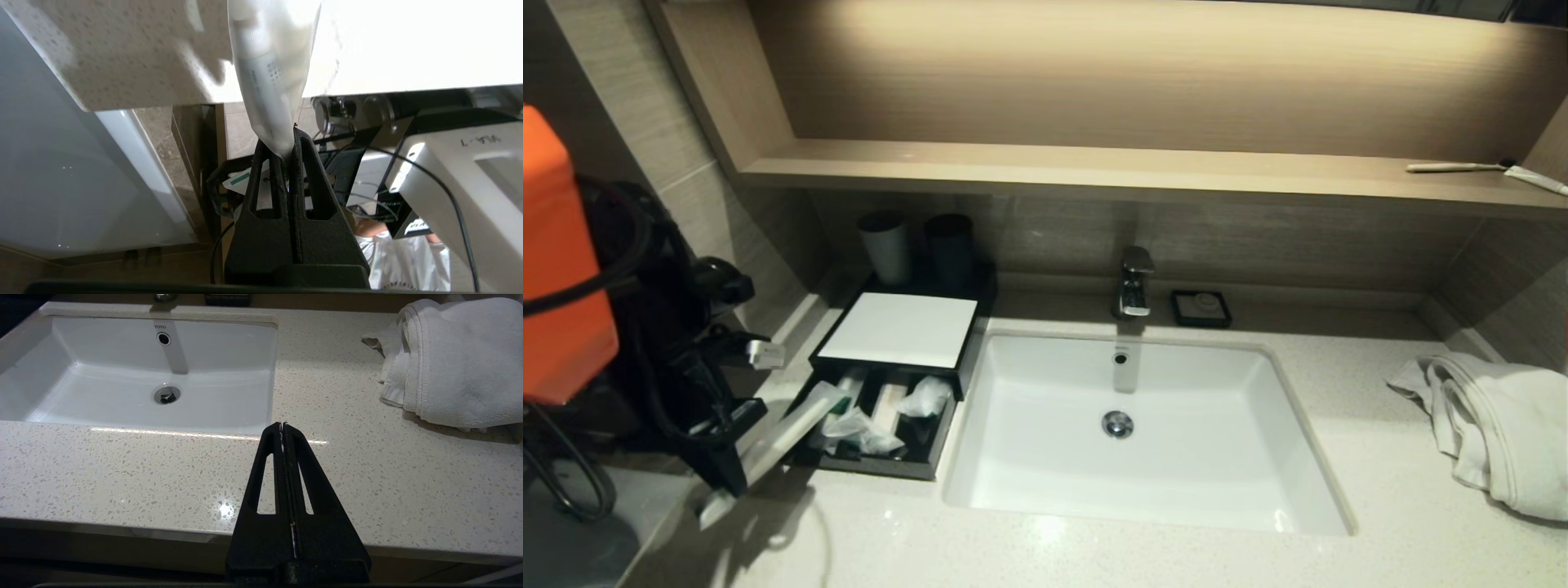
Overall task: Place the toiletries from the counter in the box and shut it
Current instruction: Place the bathroom toiletry into the drawer
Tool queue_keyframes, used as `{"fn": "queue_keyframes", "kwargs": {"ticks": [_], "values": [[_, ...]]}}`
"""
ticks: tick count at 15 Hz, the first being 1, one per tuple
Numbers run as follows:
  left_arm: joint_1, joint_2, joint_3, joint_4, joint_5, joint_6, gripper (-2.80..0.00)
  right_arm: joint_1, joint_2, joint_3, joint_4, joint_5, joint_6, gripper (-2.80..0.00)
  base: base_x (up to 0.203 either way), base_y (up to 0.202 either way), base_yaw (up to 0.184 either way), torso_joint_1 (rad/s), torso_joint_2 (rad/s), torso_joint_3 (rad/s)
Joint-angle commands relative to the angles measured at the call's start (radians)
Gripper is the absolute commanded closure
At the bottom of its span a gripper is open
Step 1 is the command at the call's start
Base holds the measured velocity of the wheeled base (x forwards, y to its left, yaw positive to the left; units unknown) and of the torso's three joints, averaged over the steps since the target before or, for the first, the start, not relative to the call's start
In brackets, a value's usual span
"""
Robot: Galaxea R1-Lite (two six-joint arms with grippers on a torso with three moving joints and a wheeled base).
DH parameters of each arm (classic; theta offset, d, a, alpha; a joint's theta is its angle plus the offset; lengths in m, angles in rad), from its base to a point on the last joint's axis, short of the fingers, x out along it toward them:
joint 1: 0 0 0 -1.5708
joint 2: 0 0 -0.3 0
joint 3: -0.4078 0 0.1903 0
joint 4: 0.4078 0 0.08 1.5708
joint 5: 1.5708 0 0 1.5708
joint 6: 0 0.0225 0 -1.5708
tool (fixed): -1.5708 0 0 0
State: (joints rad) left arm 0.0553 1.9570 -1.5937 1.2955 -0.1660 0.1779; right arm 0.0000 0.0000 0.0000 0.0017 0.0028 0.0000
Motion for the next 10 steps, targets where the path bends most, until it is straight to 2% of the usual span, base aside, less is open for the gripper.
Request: {"fn": "queue_keyframes", "kwargs": {"ticks": [1, 6, 10], "values": [[0.003, 0.044, -0.038, 0.007, -0.001, -0.008, 0.00, 0.000, 0.000, 0.000, 0.000, 0.000, 0.000, 0.00, 0.000, 0.000, 0.000, 0.000, 0.00, 0.000], [-0.009, 0.117, -0.160, 0.008, -0.003, -0.068, 0.00, 0.000, 0.000, 0.000, 0.000, 0.000, 0.000, 0.00, 0.000, 0.000, 0.000, 0.000, 0.00, 0.000], [-0.012, 0.166, -0.233, 0.013, -0.003, -0.080, 0.00, 0.000, 0.000, 0.000, 0.000, 0.000, 0.000, 0.00, 0.000, 0.000, 0.000, 0.000, 0.00, 0.000]]}}
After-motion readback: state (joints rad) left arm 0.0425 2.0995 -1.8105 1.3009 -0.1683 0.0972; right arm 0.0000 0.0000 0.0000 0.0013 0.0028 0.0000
